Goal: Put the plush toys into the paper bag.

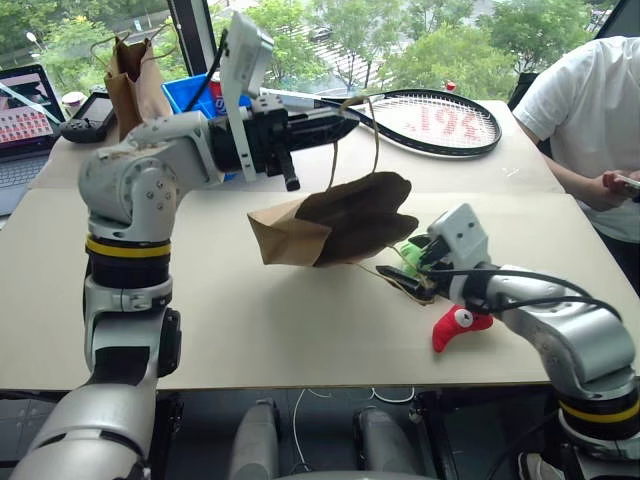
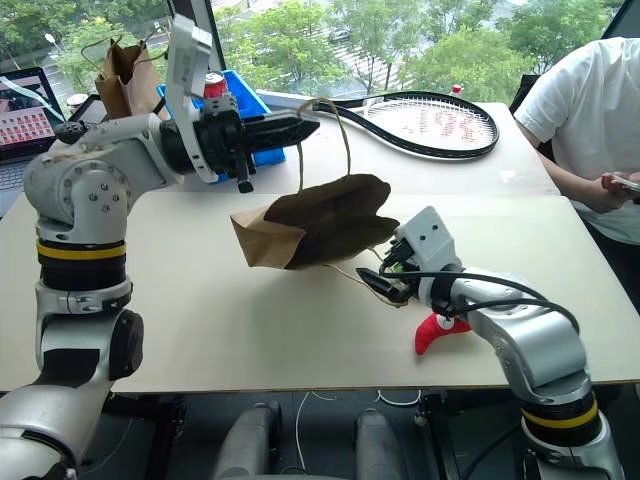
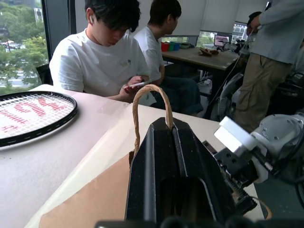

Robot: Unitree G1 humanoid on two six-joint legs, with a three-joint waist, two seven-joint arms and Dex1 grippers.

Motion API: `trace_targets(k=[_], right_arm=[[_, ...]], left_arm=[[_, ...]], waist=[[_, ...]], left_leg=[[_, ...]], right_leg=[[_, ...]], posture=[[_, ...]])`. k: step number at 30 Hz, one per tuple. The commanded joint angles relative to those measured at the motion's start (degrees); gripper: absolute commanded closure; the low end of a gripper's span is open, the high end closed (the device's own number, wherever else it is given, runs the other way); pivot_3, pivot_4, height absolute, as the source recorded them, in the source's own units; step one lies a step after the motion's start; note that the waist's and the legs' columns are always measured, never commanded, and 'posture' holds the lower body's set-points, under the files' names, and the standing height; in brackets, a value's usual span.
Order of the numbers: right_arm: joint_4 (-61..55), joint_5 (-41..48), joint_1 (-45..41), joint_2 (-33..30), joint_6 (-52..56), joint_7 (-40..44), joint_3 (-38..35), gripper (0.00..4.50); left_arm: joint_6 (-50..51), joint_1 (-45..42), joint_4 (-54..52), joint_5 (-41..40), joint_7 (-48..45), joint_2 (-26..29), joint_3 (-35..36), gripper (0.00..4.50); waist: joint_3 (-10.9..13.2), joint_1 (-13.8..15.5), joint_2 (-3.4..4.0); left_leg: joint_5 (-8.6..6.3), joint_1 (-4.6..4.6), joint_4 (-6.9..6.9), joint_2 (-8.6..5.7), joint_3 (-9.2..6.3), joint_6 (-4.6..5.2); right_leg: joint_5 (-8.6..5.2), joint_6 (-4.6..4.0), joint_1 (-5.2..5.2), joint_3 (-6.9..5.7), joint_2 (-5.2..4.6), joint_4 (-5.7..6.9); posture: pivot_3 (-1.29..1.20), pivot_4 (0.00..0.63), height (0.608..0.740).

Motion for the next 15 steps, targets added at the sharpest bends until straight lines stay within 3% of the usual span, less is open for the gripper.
trace_targets(k=[1,3,7,15], right_arm=[[3.89,-4.67,-0.53,3.65,-5.2,-2.51,4.8,0.07],[6.84,-6.51,-0.93,5.59,-7.25,-2.95,6.73,0.07],[11.22,-8.72,-0.6,7.38,-10.27,-2.28,7.74,0.07],[4.94,-6.18,5.58,2.29,-6.69,0.33,-0.76,0.07]], left_arm=[[0.5,-2.37,-1.18,-1.96,-0.43,0.98,1.53,4.5],[0.71,-1.48,-2.19,-2.0,-1.54,1.86,0.49,4.5],[0.97,8.29,-6.34,-1.48,-3.83,3.85,-3.22,4.5],[0.4,19.66,-9.39,0.0,-1.31,2.82,-6.27,4.5]], waist=[[0.0,-0.04,0.0],[0.0,-0.09,0.0],[-0.03,-0.25,0.05],[-0.01,0.87,0.03]], left_leg=[[0.0,0.0,0.0,0.0,0.0,0.0],[0.0,0.01,-0.02,0.0,0.0,0.0],[0.0,0.06,-0.06,0.01,0.0,0.0],[0.01,-0.05,-0.06,0.0,0.0,-0.03]], right_leg=[[0.0,0.01,-0.01,0.0,0.0,0.0],[-0.01,0.02,0.0,0.01,0.01,0.02],[-0.01,0.01,0.01,0.03,0.02,0.02],[-0.02,-0.02,0.01,0.02,0.01,-0.02]], posture=[[0.0,0.15,0.735],[0.0,0.15,0.735],[0.0,0.15,0.735],[0.0,0.15,0.735]])
